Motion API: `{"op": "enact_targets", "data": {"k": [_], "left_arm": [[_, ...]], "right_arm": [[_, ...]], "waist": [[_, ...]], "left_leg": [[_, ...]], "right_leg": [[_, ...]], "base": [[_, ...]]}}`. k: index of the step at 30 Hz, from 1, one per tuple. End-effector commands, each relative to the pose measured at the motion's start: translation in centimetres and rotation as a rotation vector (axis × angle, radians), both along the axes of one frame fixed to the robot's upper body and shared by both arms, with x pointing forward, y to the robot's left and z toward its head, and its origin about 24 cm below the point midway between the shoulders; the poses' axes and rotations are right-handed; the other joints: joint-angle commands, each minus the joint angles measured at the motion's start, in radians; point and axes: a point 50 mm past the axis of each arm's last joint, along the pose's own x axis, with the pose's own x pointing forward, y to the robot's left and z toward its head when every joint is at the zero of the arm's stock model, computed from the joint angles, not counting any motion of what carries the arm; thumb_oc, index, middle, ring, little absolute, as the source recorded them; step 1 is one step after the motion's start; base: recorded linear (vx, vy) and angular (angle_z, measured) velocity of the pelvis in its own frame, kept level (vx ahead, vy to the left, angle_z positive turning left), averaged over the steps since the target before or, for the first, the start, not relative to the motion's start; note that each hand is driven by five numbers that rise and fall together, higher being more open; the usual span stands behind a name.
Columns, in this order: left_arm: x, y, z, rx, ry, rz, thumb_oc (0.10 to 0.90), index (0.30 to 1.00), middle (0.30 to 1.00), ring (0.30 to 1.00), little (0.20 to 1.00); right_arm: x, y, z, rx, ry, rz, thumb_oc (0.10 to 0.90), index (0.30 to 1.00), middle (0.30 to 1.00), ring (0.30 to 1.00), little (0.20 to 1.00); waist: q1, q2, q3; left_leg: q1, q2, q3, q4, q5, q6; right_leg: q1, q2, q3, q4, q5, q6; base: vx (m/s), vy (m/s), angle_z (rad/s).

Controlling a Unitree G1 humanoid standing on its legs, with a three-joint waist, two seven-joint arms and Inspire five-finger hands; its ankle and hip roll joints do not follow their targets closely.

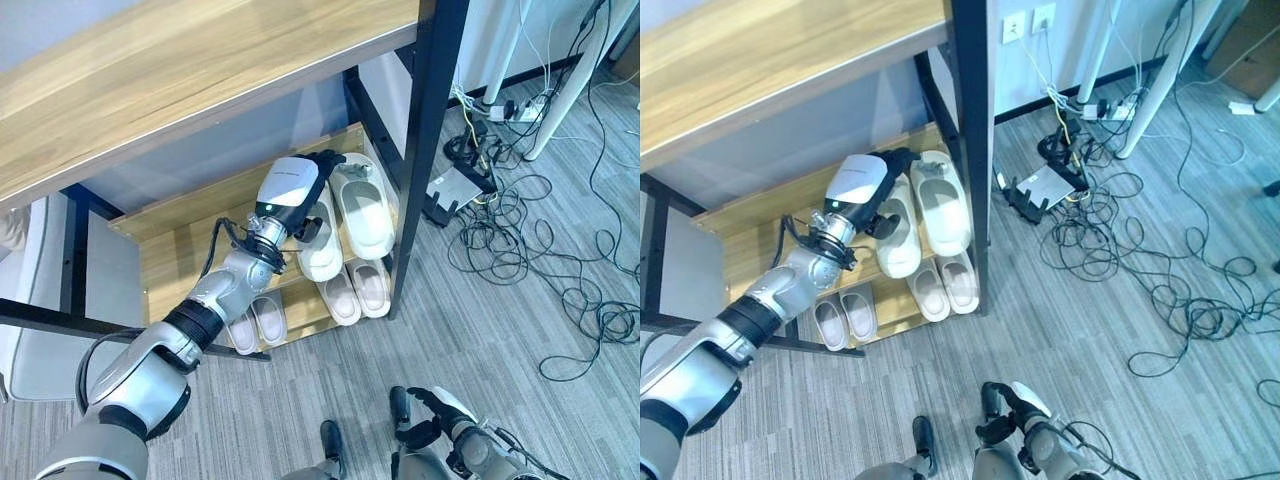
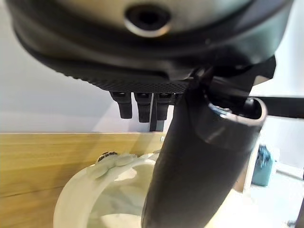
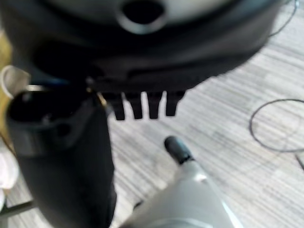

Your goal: Arrange the slippers neatly on the shoe rack.

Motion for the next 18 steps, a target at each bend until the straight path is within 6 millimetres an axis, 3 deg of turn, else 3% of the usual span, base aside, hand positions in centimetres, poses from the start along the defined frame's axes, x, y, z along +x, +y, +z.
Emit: {"op": "enact_targets", "data": {"k": [1,10,18], "left_arm": [[0.0,0.4,3.8,-0.171,-0.147,-0.011,0.8,0.9,0.9,0.9,0.9],[-2.6,1.3,3.0,-0.361,-0.14,-0.077,0.8,0.9,0.9,0.9,0.9],[-5.6,3.2,-1.4,-0.849,0.047,-0.074,0.8,0.9,0.9,0.9,0.9]], "right_arm": [[-0.9,0.4,-0.5,0.018,-0.002,-0.014,0.8,0.9,0.9,0.9,0.9],[-1.2,1.2,-0.9,0.034,0.013,-0.032,0.8,0.9,0.9,0.9,0.9],[-1.6,1.9,-1.5,0.054,0.038,-0.062,0.8,0.9,0.9,0.9,0.9]], "waist": [[0.039,-0.02,-0.066],[0.068,-0.027,-0.079],[0.101,-0.047,-0.092]], "left_leg": [[-0.096,-0.001,-0.103,0.0,0.028,-0.051],[-0.075,0.0,-0.118,0.0,0.028,-0.057],[-0.049,0.004,-0.137,0.0,0.032,-0.059]], "right_leg": [[0.043,-0.066,-0.071,0.006,-0.156,0.106],[0.078,-0.066,-0.095,0.006,-0.168,0.099],[0.119,-0.06,-0.121,0.006,-0.181,0.088]], "base": [[0.01,-0.01,0.05],[0.0,-0.009,0.15],[0.01,-0.013,0.08]]}}
